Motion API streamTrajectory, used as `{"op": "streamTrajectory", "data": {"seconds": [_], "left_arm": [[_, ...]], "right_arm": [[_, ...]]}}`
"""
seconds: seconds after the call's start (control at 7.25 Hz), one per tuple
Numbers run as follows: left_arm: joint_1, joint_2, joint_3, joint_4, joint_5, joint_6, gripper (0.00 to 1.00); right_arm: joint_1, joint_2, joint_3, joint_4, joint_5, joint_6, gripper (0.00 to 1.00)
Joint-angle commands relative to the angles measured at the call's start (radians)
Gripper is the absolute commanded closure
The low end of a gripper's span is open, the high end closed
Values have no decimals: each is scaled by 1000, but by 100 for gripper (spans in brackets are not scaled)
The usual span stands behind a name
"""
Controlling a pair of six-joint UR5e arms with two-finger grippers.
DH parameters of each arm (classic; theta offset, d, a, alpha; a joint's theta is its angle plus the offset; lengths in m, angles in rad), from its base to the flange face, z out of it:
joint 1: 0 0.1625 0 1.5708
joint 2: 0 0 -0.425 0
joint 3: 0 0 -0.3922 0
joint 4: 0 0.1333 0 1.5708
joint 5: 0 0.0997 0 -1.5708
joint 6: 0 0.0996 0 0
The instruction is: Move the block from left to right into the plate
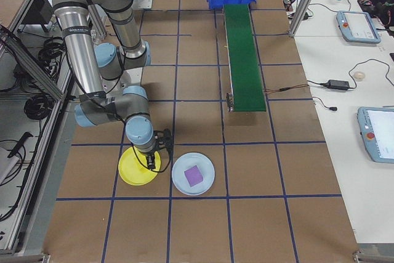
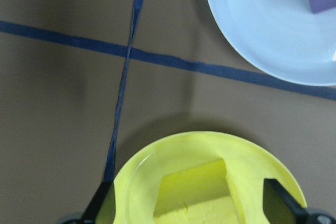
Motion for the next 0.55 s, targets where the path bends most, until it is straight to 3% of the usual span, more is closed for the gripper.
{"op": "streamTrajectory", "data": {"seconds": [0.0,0.28,0.41], "left_arm": [[0,0,1,0,-1,0,0],[0,0,3,2,2,0,0],[0,-2,3,2,2,0,0]], "right_arm": [[306,-5,-66,-4,19,257,0],[684,-10,-121,-4,19,734,0],[858,-36,-190,13,9,902,0]]}}
